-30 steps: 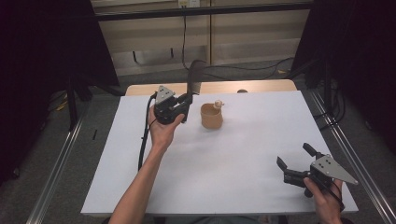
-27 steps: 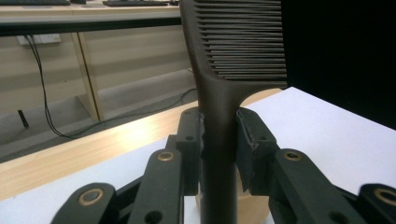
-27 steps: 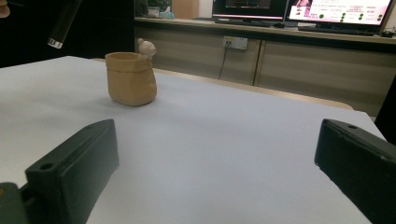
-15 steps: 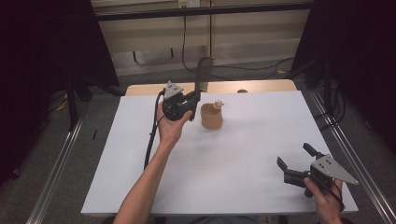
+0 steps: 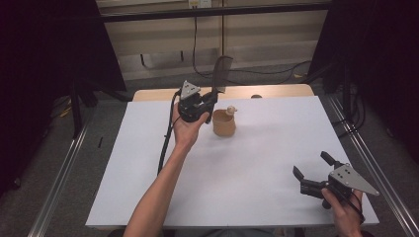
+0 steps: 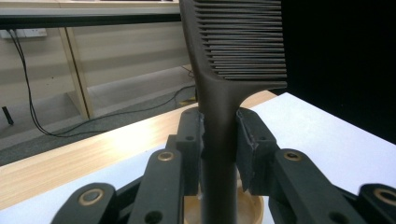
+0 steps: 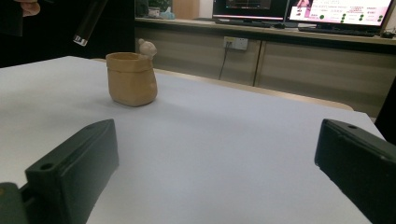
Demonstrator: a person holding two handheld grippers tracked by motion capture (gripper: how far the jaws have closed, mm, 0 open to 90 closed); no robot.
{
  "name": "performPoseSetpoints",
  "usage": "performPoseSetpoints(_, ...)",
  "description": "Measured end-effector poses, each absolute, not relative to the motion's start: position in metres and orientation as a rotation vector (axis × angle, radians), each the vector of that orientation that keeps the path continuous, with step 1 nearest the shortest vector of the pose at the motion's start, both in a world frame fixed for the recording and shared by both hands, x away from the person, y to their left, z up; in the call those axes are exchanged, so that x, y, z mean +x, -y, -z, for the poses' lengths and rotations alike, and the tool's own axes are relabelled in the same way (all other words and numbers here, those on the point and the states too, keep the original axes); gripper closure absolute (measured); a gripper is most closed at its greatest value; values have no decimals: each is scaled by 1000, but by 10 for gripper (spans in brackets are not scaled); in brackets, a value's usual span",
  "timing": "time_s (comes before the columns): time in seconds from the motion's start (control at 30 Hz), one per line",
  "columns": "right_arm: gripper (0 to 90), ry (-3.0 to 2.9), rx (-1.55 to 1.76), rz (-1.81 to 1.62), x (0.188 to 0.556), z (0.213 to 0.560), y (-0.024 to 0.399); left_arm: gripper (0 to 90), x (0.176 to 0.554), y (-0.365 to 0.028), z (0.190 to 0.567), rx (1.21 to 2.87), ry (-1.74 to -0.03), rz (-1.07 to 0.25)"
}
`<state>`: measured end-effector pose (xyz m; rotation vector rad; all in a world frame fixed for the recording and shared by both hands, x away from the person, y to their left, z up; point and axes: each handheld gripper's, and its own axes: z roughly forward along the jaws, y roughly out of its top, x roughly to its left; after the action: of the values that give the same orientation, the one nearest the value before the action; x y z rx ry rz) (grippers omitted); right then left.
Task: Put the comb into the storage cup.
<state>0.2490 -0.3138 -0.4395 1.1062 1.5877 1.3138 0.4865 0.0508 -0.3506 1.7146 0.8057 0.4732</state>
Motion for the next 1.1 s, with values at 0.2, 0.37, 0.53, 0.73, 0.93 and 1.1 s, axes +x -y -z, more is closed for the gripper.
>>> performPoseSetpoints(0.2, 0, -1587, 1106, -1313, 249, 439, 314, 727, 489, -43, 351, 1710, -787, -472)
performPoseSetpoints(0.37, 0, -1587, 1107, -1316, 248, 439, 314, 727, 492, -39, 351, 1693, -781, -461)
performPoseSetpoints(0.53, 0, -1588, 1105, -1317, 249, 439, 314, 727, 495, -34, 354, 1701, -771, -453)
performPoseSetpoints(0.73, 0, -1589, 1106, -1317, 248, 440, 314, 727, 493, -25, 359, 1731, -752, -487)
performPoseSetpoints(0.93, 0, -1591, 1105, -1315, 249, 440, 314, 727, 498, -21, 368, 1716, -766, -454)
performPoseSetpoints(1.1, 0, -1591, 1111, -1316, 249, 440, 314, 726, 503, -18, 370, 1711, -762, -449)
